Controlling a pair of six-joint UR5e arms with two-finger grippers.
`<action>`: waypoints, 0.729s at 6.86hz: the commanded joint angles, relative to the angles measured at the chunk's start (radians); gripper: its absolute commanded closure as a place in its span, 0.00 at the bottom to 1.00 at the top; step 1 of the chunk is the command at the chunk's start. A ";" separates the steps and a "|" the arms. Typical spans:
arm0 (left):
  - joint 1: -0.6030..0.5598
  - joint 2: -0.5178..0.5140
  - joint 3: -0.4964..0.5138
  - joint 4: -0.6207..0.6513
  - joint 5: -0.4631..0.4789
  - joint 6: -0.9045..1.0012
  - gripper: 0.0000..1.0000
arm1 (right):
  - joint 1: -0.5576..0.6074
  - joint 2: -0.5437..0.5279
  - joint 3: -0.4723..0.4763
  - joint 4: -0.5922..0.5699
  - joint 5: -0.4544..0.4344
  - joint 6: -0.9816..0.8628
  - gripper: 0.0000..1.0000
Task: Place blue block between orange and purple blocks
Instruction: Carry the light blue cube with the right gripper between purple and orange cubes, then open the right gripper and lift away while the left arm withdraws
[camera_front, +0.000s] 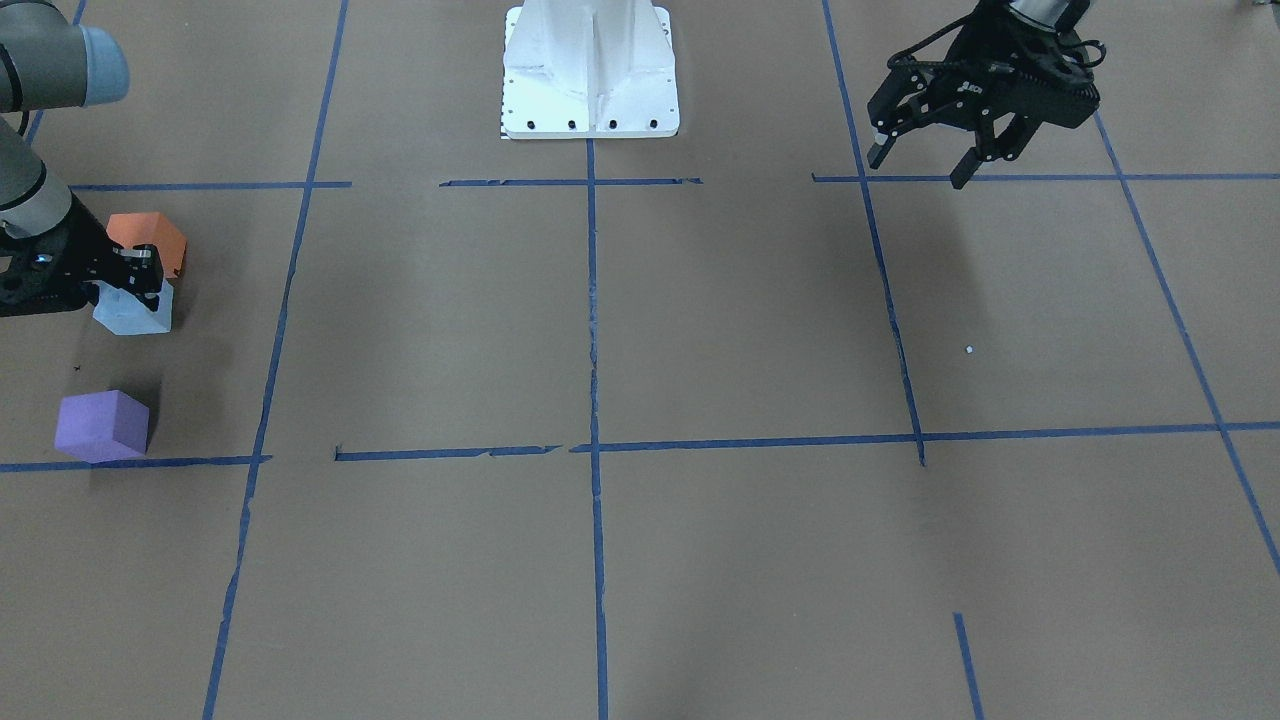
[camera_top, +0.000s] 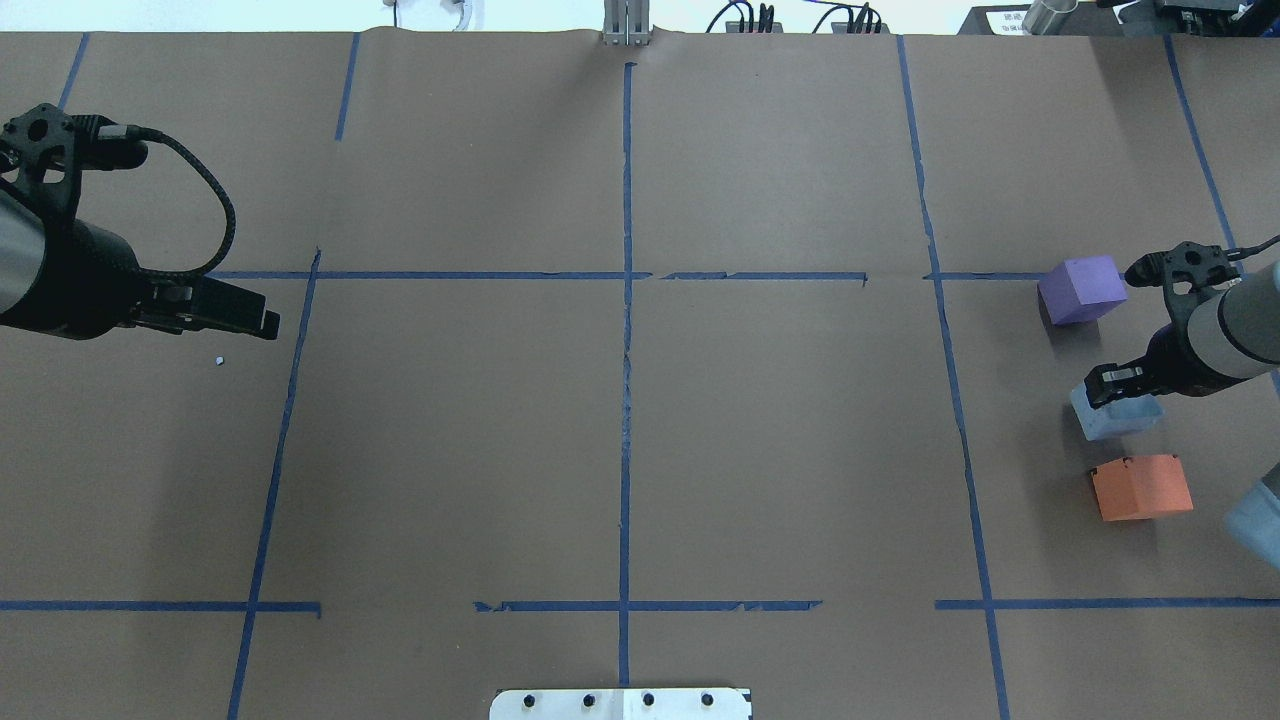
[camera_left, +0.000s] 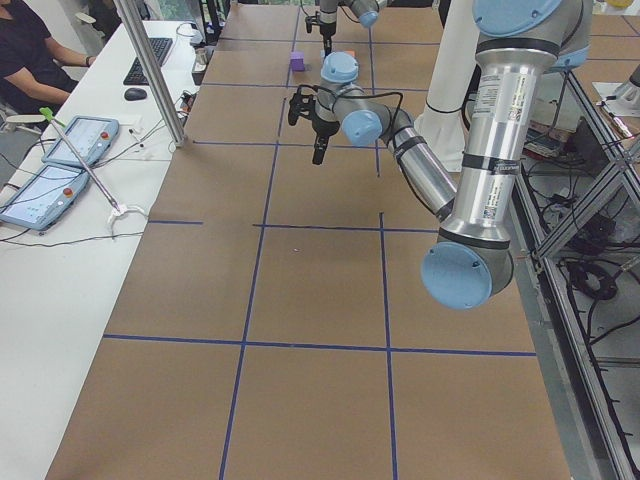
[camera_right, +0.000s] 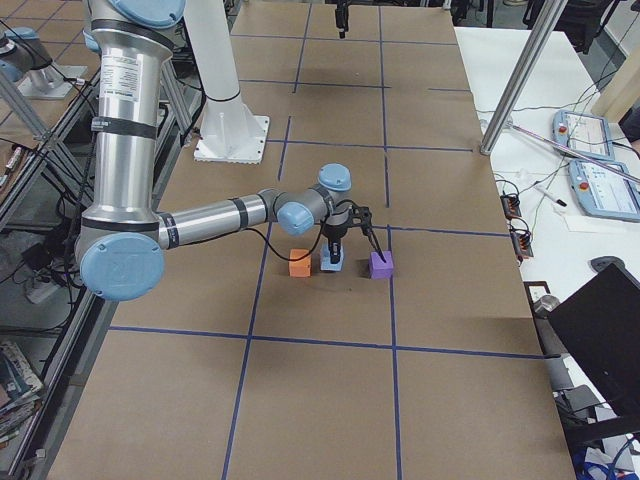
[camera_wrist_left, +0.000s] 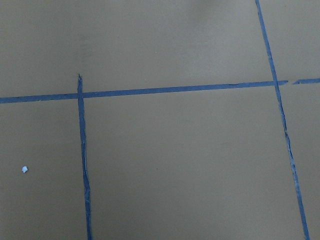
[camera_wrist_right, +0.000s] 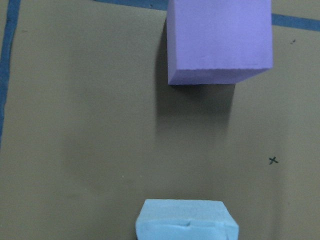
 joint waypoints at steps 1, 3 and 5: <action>0.000 0.003 0.006 0.000 -0.001 0.001 0.00 | 0.000 0.011 -0.017 -0.001 0.001 0.003 0.40; 0.000 0.003 0.026 0.000 0.007 0.001 0.00 | 0.040 0.008 -0.023 0.001 0.002 -0.011 0.00; -0.007 0.015 0.035 0.002 0.007 0.015 0.00 | 0.165 0.058 -0.025 -0.007 0.041 -0.037 0.00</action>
